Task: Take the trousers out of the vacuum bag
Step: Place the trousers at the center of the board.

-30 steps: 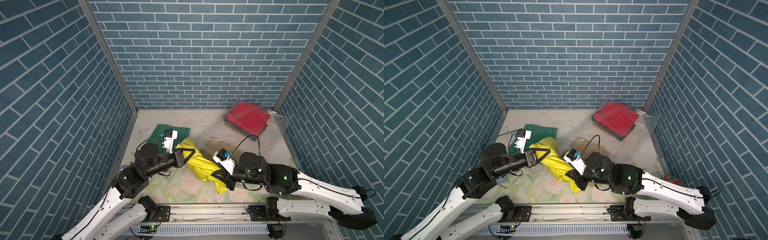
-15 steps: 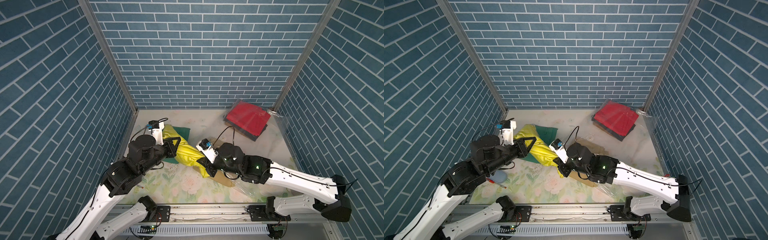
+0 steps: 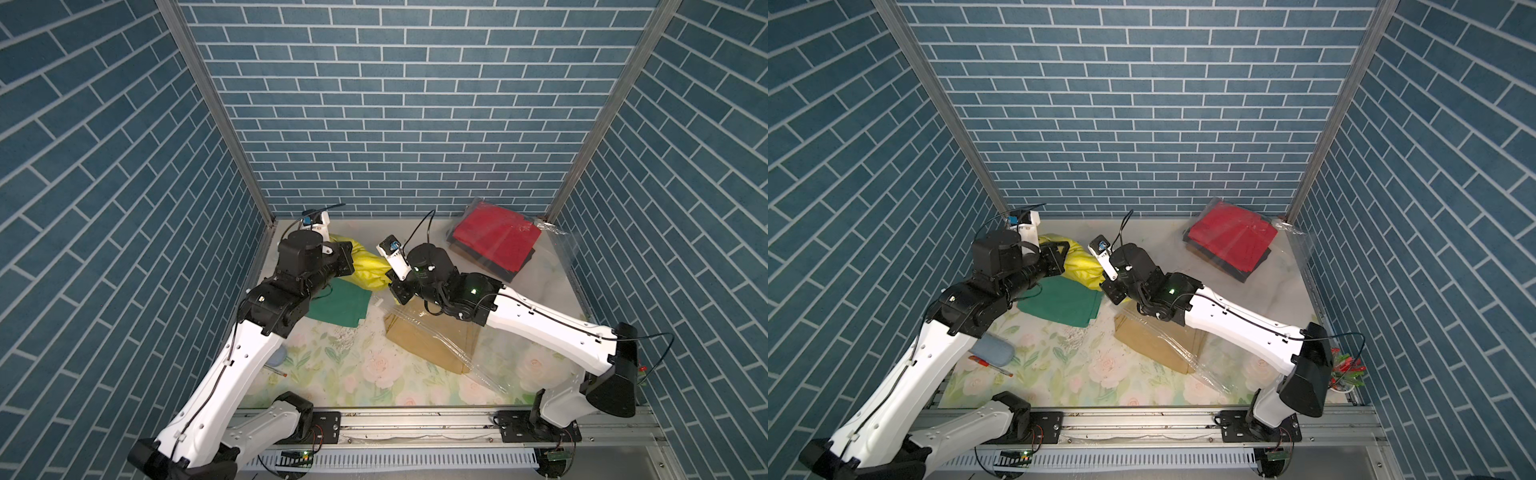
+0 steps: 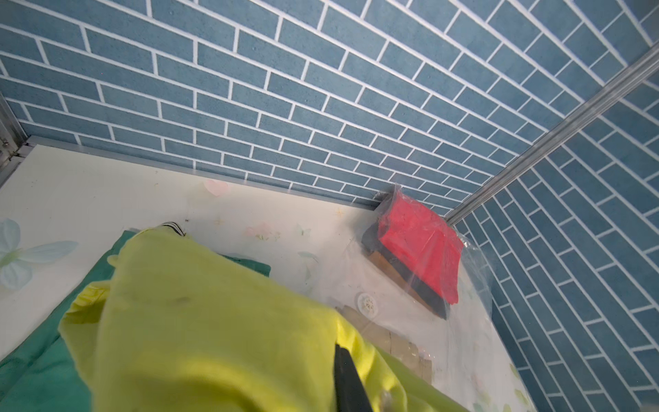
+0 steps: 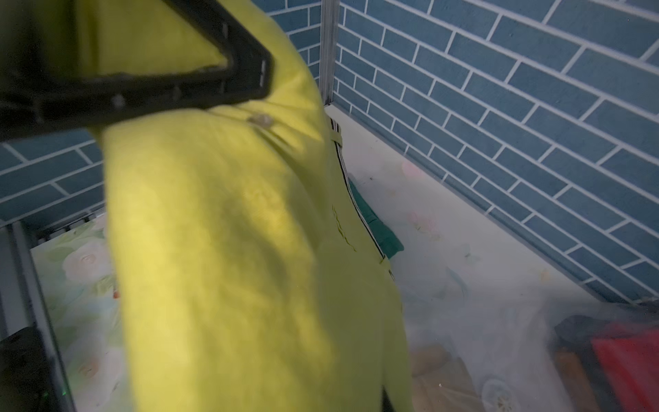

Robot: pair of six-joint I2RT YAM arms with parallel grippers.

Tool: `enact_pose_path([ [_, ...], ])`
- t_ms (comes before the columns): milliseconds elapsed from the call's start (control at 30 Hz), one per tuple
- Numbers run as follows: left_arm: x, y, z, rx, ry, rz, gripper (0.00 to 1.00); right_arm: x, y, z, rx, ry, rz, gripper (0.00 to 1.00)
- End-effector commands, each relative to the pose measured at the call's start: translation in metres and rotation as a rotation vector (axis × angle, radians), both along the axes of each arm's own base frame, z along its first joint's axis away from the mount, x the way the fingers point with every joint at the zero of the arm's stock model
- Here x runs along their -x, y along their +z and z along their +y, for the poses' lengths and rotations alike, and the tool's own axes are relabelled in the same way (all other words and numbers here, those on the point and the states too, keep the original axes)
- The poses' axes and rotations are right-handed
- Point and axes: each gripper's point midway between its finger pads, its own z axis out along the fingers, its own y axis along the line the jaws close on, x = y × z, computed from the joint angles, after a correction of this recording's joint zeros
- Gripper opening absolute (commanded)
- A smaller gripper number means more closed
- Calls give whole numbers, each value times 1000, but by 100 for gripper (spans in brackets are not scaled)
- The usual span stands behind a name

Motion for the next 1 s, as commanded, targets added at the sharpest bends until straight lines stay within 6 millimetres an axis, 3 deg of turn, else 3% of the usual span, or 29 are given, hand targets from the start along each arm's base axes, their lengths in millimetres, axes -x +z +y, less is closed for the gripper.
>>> enact_pose_path([
  [0, -24, 28, 2, 70, -92, -133, 0, -23, 50, 11, -57, -33, -154, 0],
  [333, -99, 21, 37, 203, -120, -162, 0, -88, 47, 47, 81, -128, -275, 0],
  [533, -133, -2, 56, 233, -101, -157, 0, -123, 36, 67, 115, -150, -311, 0],
  [733, -146, -43, 81, 233, -56, -118, 0, -137, 18, 84, 141, -136, -323, 0],
  [767, -147, -52, 84, 239, -45, -102, 0, -140, -5, 91, 169, -126, -305, 0],
  [967, -139, -101, 97, 245, 23, -46, 0, -134, -42, 101, 191, -94, -262, 0],
])
